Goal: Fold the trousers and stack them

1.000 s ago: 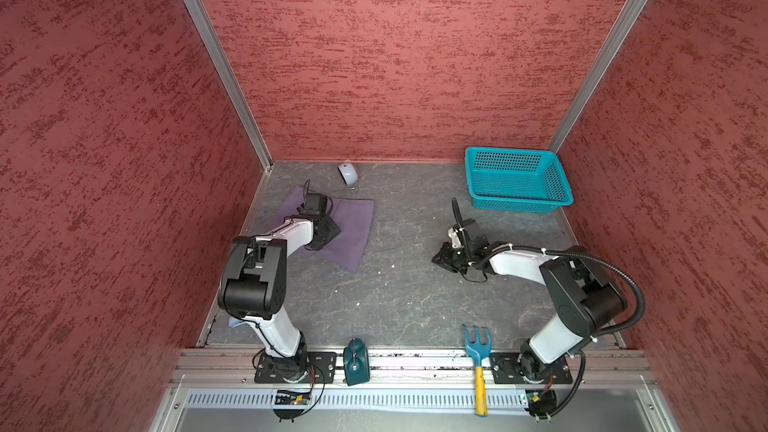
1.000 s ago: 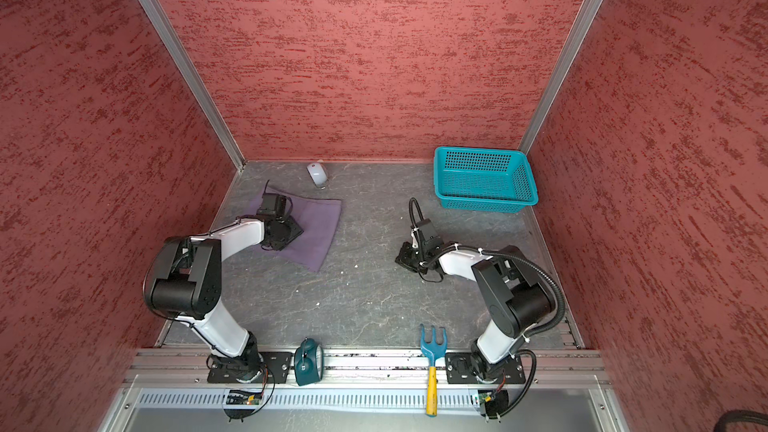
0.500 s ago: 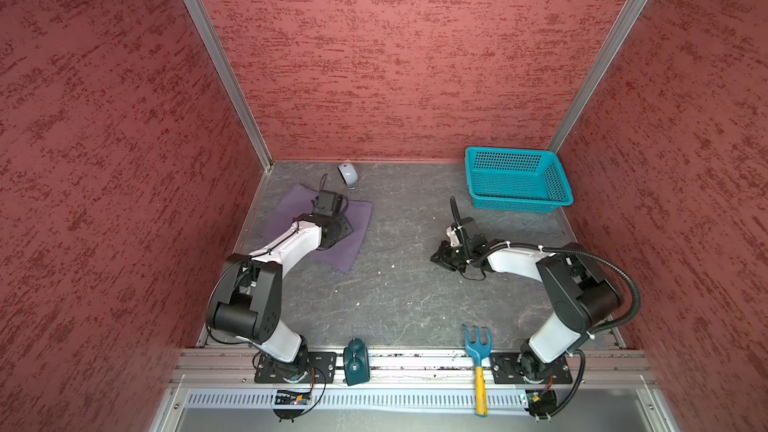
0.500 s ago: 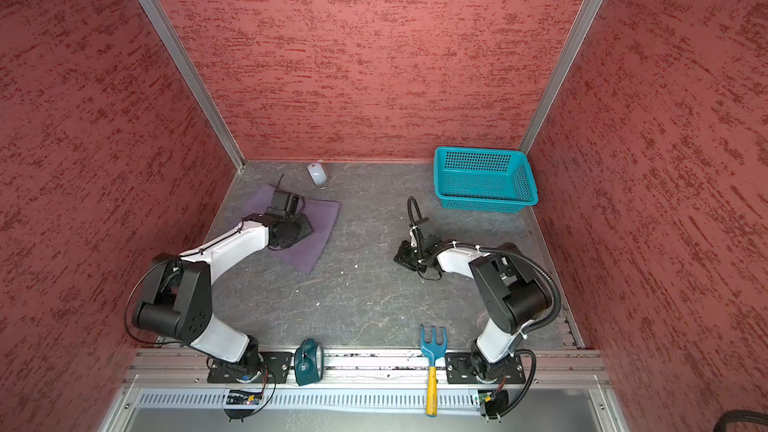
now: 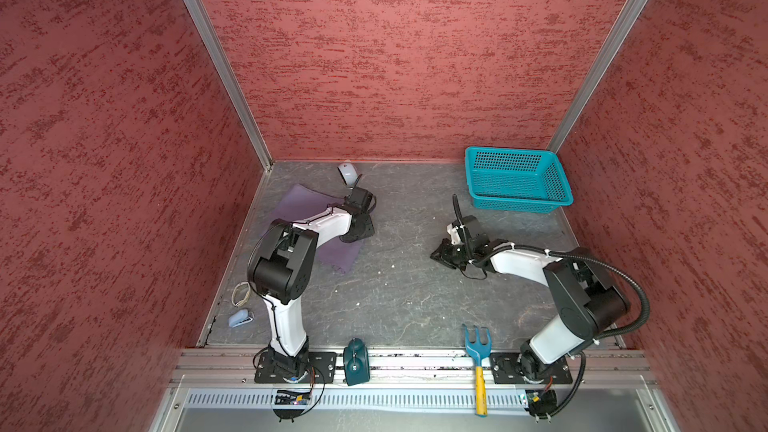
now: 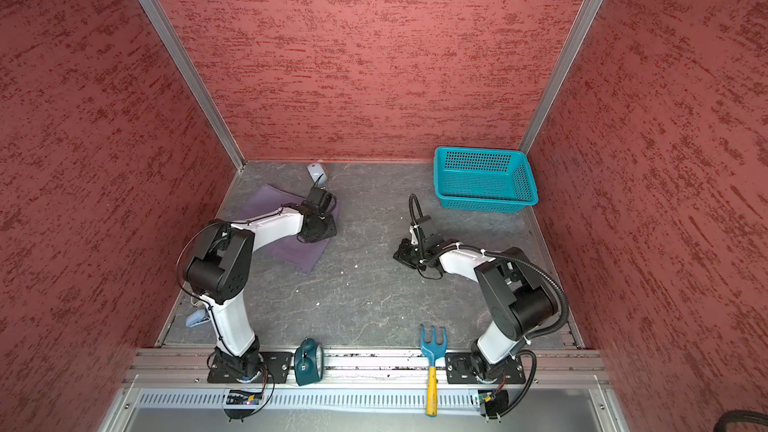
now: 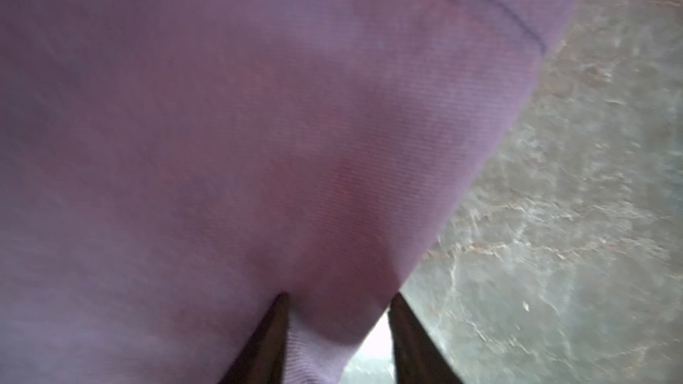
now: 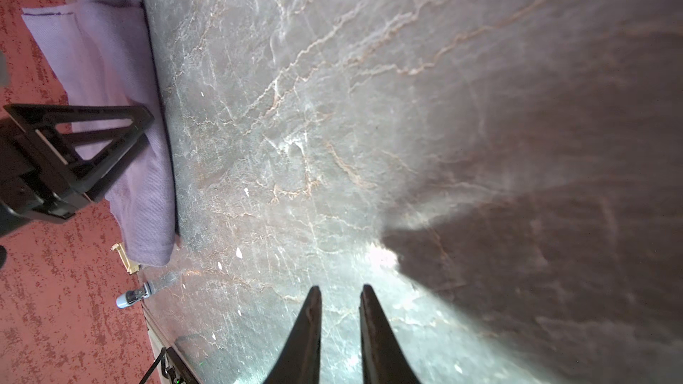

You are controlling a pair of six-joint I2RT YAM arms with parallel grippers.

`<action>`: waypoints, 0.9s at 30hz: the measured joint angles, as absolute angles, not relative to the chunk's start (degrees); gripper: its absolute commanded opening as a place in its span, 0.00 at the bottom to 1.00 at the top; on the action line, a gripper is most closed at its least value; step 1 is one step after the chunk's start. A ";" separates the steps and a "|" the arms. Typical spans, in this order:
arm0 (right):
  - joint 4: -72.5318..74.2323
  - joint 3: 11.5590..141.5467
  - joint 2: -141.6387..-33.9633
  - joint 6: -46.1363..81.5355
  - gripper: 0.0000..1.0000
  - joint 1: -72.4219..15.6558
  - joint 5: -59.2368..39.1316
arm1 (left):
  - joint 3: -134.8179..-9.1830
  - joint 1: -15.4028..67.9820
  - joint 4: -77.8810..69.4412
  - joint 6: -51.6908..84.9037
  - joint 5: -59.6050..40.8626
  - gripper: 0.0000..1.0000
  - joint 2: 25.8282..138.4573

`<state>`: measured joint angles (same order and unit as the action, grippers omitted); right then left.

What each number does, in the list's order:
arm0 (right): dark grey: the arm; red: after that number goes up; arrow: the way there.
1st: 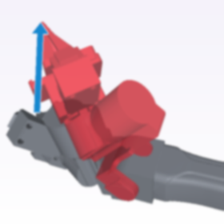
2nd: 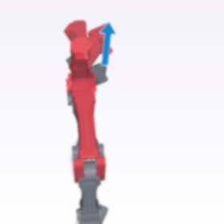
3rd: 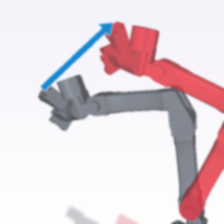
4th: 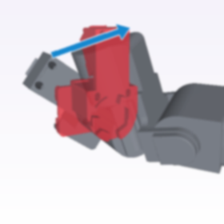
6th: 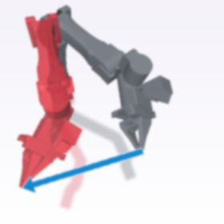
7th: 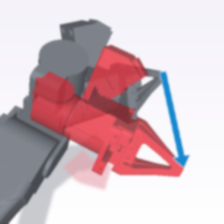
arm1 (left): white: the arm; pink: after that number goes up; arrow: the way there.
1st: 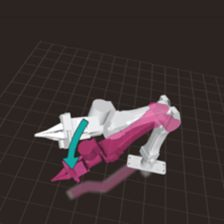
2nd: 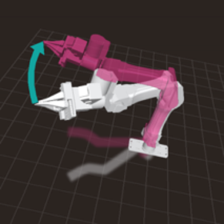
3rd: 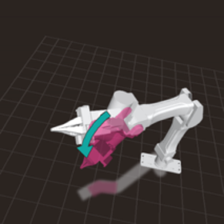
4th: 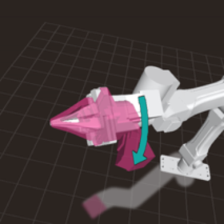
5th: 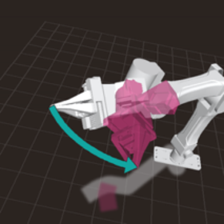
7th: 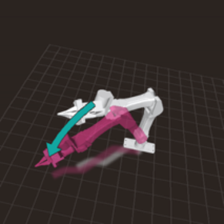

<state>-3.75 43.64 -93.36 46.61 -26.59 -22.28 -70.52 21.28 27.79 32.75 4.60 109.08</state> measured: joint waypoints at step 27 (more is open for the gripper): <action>-2.76 46.24 -98.87 46.72 0.21 -26.59 -24.01 | -81.10 15.11 24.58 34.04 0.91 0.46 117.36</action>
